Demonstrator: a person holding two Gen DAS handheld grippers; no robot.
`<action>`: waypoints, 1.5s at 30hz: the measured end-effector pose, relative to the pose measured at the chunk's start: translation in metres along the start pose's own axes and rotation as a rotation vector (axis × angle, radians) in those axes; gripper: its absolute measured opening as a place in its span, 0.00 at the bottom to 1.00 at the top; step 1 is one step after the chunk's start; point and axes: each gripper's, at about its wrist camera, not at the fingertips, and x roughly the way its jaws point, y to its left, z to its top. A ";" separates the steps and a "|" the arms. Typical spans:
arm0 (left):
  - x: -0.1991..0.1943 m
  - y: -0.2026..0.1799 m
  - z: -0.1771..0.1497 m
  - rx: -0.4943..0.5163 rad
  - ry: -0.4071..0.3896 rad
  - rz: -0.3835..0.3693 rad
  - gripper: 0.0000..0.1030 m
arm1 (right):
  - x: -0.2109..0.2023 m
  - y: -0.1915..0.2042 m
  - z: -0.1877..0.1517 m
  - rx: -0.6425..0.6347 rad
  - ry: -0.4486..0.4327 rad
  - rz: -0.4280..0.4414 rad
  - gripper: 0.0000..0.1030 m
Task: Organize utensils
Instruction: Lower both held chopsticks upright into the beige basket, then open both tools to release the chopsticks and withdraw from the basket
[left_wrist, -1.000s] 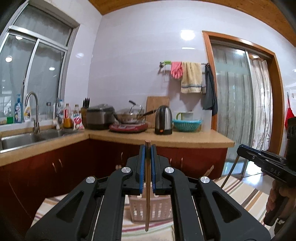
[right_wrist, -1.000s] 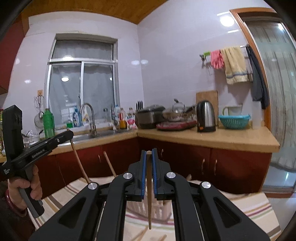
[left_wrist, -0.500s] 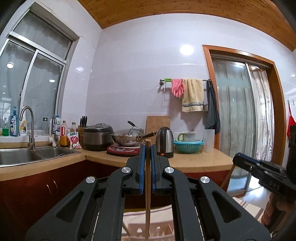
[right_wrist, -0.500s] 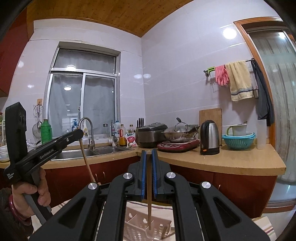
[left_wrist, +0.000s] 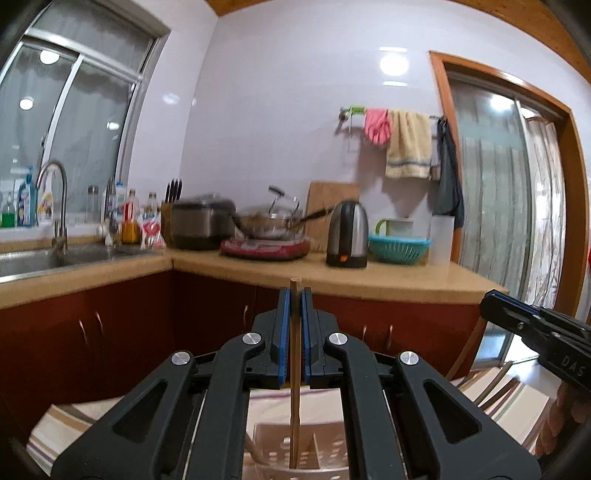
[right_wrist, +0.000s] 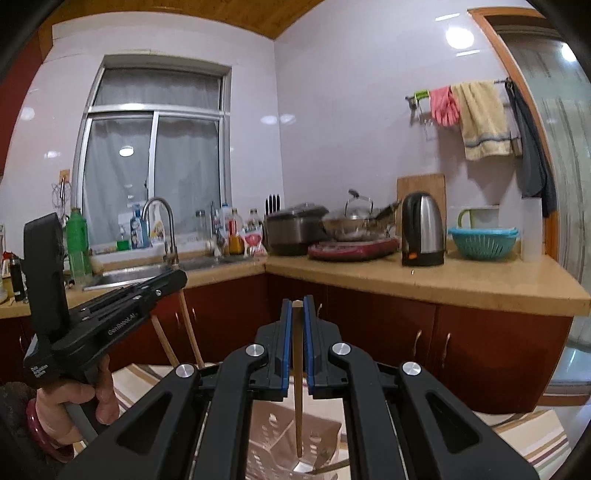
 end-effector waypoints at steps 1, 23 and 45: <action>0.003 0.002 -0.006 -0.006 0.014 0.002 0.06 | 0.002 0.000 -0.005 0.001 0.014 0.000 0.07; -0.073 -0.010 -0.032 0.016 0.077 0.010 0.70 | -0.075 0.014 -0.011 -0.011 0.026 -0.055 0.50; -0.198 -0.025 -0.151 -0.033 0.337 0.095 0.74 | -0.158 0.032 -0.164 0.041 0.378 -0.105 0.50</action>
